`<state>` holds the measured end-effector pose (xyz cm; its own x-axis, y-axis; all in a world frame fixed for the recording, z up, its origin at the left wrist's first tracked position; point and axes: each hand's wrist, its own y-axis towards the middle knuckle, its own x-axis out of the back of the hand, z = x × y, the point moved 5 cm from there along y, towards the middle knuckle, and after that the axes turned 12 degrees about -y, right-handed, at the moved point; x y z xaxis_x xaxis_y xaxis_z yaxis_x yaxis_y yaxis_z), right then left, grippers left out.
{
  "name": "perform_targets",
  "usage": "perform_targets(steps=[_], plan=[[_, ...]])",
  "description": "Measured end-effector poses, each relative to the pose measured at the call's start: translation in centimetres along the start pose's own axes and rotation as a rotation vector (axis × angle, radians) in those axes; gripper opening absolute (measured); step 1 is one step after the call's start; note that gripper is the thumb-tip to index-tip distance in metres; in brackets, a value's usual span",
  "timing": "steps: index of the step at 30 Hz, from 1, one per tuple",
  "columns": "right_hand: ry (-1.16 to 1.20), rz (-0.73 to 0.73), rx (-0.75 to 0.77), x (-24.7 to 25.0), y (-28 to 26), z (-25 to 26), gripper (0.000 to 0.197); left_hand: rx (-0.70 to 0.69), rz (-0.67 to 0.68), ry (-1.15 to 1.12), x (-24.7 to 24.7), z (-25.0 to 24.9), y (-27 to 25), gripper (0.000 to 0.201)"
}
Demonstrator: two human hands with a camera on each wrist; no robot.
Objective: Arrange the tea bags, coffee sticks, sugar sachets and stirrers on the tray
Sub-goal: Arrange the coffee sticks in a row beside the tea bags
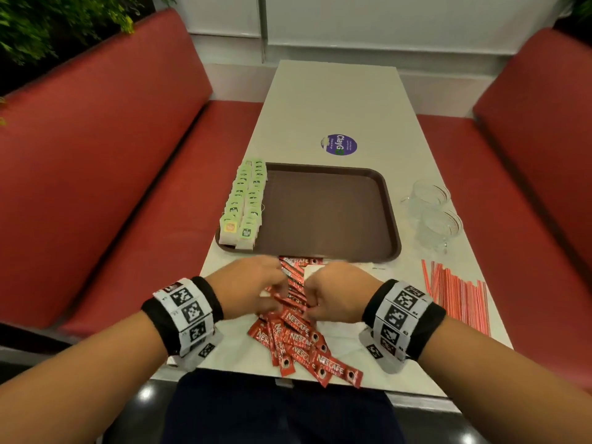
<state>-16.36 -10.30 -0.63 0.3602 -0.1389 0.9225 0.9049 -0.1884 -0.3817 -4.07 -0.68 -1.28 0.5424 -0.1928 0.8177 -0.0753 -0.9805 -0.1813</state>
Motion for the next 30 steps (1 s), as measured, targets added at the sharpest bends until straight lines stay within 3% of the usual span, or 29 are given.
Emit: perform_targets(steps=[4, 11, 18, 26, 30], plan=[[-0.134, 0.119, -0.023, -2.9, -2.5, 1.3, 0.042, -0.044, 0.210, 0.089, -5.3, -2.9, -0.6, 0.026], [-0.220, 0.166, -0.045, -6.0, -4.0, 2.7, 0.053, -0.042, 0.212, 0.124, -8.7, -3.5, -0.8, 0.037], [-0.226, 0.158, -0.057, -6.3, -2.7, 2.5, 0.038, -0.042, 0.190, 0.188, -8.2, -2.5, -0.2, 0.038], [-0.151, 0.204, 0.024, -6.3, -1.9, 2.6, 0.028, -0.016, 0.189, 0.258, -7.9, -2.5, 0.5, 0.024], [-0.045, 0.190, 0.032, -5.4, -2.0, 1.9, 0.017, -0.050, 0.123, 0.205, -7.0, -2.8, 0.9, 0.016]])
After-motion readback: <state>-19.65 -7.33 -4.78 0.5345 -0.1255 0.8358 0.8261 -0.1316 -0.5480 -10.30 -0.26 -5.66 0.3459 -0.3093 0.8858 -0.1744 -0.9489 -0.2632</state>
